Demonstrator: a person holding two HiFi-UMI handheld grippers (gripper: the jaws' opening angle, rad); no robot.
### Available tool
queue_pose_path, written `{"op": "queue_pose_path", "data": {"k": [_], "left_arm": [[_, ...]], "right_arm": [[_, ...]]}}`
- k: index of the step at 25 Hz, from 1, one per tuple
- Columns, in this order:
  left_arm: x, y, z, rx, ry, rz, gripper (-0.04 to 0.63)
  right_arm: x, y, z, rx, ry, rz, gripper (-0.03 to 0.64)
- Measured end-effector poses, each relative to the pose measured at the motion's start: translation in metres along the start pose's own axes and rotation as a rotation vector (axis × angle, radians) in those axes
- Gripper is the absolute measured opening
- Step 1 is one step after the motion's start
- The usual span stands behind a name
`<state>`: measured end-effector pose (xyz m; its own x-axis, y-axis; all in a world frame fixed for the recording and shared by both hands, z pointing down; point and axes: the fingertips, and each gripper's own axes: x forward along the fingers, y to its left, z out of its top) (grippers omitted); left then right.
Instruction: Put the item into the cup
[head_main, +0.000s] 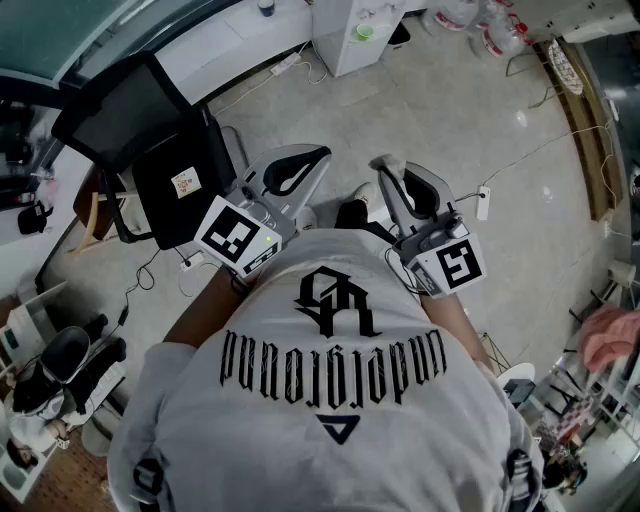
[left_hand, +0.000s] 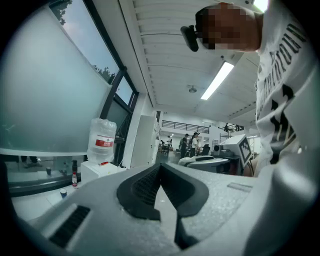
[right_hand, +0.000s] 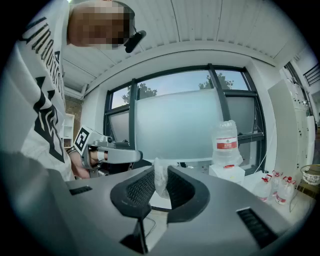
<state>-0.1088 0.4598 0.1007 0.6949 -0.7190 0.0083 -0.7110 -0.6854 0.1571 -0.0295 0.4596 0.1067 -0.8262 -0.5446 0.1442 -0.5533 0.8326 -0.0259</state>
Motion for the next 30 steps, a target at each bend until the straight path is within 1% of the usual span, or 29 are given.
{"op": "queue_pose_path", "data": {"k": [7,11,14,21,25,30], "left_arm": [[0.018,-0.002,-0.003,-0.01,0.015,-0.013,0.014],[0.038,-0.007,-0.01,-0.019,0.033,-0.033,0.014],[0.055,-0.002,-0.011,-0.026,0.042,-0.028,0.014],[0.116,0.004,-0.018,-0.036,0.06,-0.037,0.014],[0.161,0.005,-0.014,-0.032,0.055,-0.039,0.014],[0.211,0.0,-0.016,-0.051,0.061,-0.03,0.014]], "right_arm": [[-0.005,-0.017,-0.003,0.01,0.005,-0.007,0.058],[-0.009,-0.036,-0.008,0.031,0.005,-0.008,0.058],[-0.01,-0.055,-0.011,0.054,0.003,-0.015,0.06],[-0.019,-0.116,-0.015,0.065,-0.01,-0.026,0.06],[-0.027,-0.159,-0.013,0.067,-0.01,-0.022,0.06],[-0.039,-0.214,-0.011,0.078,-0.012,-0.011,0.06]]}}
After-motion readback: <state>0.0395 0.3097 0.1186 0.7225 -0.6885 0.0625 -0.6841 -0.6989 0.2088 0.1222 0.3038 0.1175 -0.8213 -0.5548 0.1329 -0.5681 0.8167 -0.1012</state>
